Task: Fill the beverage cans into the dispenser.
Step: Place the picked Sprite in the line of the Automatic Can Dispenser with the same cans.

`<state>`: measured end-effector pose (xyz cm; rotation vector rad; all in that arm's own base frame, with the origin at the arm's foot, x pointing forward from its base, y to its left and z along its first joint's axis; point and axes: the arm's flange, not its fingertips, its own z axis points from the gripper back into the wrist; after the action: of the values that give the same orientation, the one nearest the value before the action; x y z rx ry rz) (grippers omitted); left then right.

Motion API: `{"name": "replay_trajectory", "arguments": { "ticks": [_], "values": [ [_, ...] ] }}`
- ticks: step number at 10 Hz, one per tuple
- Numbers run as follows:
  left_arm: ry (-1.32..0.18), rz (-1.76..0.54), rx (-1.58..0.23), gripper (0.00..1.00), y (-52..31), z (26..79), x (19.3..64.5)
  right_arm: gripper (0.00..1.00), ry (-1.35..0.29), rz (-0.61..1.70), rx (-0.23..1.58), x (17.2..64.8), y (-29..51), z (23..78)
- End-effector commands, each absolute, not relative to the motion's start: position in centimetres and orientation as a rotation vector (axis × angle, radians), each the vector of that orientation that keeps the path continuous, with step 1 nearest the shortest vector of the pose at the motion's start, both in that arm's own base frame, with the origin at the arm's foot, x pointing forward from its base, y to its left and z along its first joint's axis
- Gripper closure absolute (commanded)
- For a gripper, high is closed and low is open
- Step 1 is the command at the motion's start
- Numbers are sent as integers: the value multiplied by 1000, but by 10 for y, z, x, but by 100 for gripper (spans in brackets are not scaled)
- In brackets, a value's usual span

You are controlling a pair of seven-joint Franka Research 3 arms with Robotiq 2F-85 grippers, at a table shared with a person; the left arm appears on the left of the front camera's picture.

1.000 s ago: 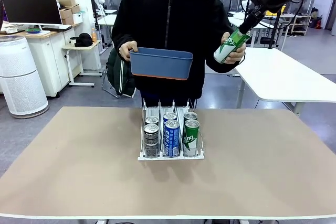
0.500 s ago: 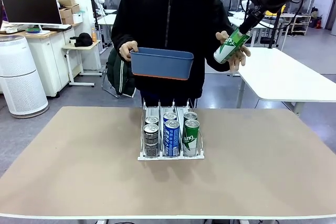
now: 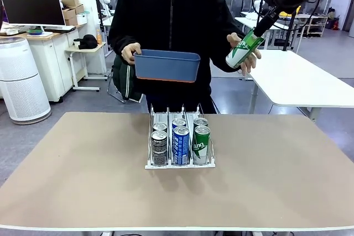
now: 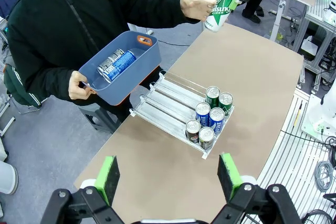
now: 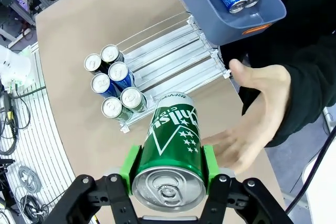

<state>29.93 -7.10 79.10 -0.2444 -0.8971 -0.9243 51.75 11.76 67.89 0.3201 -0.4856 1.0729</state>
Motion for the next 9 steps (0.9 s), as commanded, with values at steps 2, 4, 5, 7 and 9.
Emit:
{"name": "replay_trajectory", "arguments": {
  "ticks": [2, 4, 5, 7, 9],
  "values": [
    [-901, -918, -240, 0, -70, 790, 300, 100, -486, 1073, 320, 517, 118, 679],
    [-901, -918, -240, 0, -70, 790, 300, 100, -486, 1073, 320, 517, 118, 679],
    [-901, -918, -240, 0, -70, 790, 300, 100, -486, 1073, 320, 517, 118, 679],
    [-901, -918, -240, 0, -70, 790, 300, 100, -486, 1073, 320, 517, 118, 679],
    [-901, -918, -240, 0, -70, 790, 300, 100, -486, 1073, 320, 517, 118, 679]
  ]
}}
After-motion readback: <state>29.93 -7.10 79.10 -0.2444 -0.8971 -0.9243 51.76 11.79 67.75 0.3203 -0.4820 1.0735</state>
